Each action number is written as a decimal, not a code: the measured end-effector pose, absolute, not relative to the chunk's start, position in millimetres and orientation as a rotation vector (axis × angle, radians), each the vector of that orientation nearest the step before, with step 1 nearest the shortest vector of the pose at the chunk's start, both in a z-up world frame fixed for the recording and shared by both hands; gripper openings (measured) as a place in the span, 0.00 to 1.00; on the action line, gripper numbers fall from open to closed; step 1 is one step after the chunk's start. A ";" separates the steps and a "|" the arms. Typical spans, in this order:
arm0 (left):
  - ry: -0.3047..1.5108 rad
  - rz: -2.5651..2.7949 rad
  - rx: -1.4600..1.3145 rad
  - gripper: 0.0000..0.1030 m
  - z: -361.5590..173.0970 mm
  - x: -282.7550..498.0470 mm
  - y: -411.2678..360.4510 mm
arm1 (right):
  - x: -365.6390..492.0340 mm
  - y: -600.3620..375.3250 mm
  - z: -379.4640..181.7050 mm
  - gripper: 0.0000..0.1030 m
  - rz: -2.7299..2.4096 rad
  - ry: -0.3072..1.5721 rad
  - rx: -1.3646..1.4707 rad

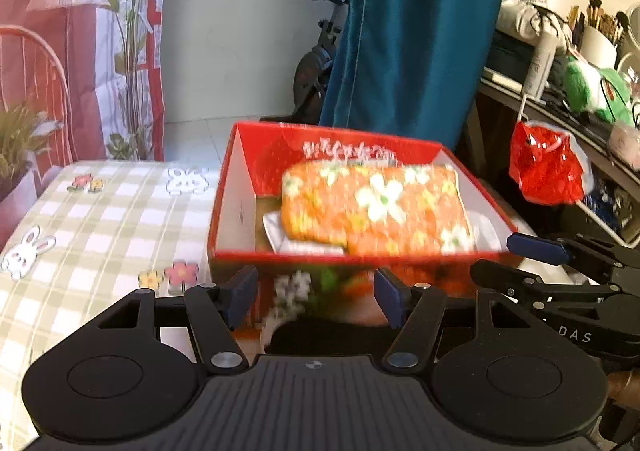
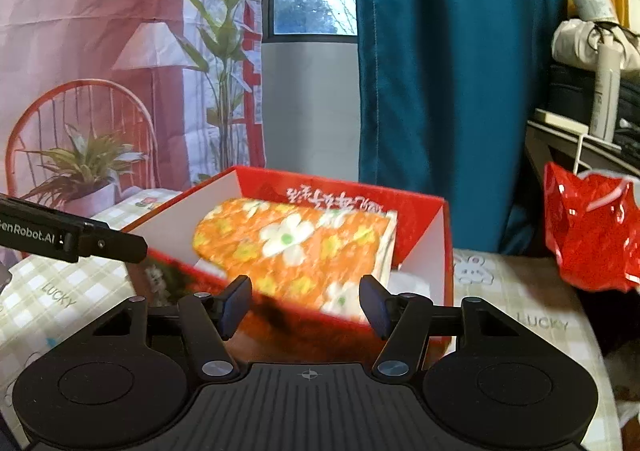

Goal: Organize soft objects
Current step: 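Lower the orange cloth into the red box and open the right tool, then move the right tool to the pile and grasp the blue snack bag, then carry the blue snack bag with the right tool and drop it into the box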

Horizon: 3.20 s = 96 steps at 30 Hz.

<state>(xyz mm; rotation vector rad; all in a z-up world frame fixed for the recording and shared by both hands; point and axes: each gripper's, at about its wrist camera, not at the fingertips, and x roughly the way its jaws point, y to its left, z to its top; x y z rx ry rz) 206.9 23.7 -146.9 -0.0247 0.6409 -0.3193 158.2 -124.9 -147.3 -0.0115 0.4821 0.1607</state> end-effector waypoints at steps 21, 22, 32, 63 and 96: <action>0.724 -0.322 -0.121 0.63 -183.8 160.3 32.7 | 103.4 -123.1 -190.6 0.50 0.158 0.592 0.072; 0.726 -0.315 -0.126 0.63 -183.7 161.2 36.2 | 101.6 -121.3 -190.7 0.50 0.165 0.592 0.071; 0.772 -0.267 -0.244 0.50 -194.8 179.3 73.1 | 99.3 -99.0 -179.6 0.47 0.273 0.586 0.059; 0.824 -0.355 -0.232 0.43 -220.6 170.4 61.8 | 128.4 -56.8 -212.1 0.34 0.480 0.751 0.016; 0.718 -0.408 -0.228 0.40 -167.3 134.9 66.4 | 92.5 -53.5 -166.0 0.22 0.538 0.619 0.005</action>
